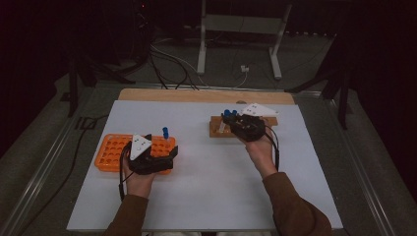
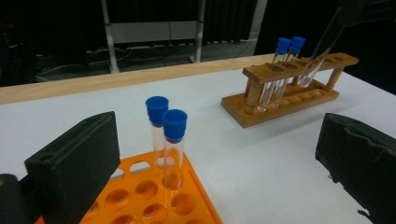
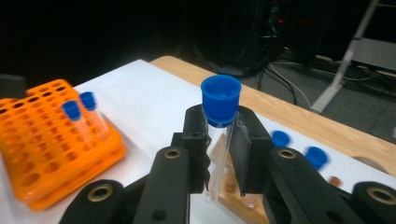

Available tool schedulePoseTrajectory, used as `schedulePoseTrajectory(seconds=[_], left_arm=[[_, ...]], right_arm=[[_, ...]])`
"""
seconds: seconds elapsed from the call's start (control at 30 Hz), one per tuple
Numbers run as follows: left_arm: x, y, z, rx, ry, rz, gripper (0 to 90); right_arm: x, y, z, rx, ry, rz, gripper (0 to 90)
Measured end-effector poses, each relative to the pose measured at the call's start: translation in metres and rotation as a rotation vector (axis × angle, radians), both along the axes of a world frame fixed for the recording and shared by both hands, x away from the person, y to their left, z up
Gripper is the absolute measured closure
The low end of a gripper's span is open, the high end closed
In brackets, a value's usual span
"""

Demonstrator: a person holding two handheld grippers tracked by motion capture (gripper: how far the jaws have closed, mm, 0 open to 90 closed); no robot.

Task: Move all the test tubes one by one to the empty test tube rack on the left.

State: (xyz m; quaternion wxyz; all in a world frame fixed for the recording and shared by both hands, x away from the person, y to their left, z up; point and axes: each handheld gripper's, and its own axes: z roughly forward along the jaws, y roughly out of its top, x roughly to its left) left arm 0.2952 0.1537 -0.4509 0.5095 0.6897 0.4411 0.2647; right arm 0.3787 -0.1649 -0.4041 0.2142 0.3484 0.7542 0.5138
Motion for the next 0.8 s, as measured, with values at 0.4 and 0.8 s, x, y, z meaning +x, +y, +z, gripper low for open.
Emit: schedulePoseTrajectory(seconds=[0.4,0.8], left_arm=[[0.0,-0.008,0.002,0.016,-0.002,-0.06,3.2],[-0.001,-0.015,0.003,0.032,0.002,-0.119,12.2]], right_arm=[[-0.013,0.029,-0.003,0.014,0.029,0.101,77.2],[-0.025,0.053,-0.004,0.006,0.048,0.191,77.2]])
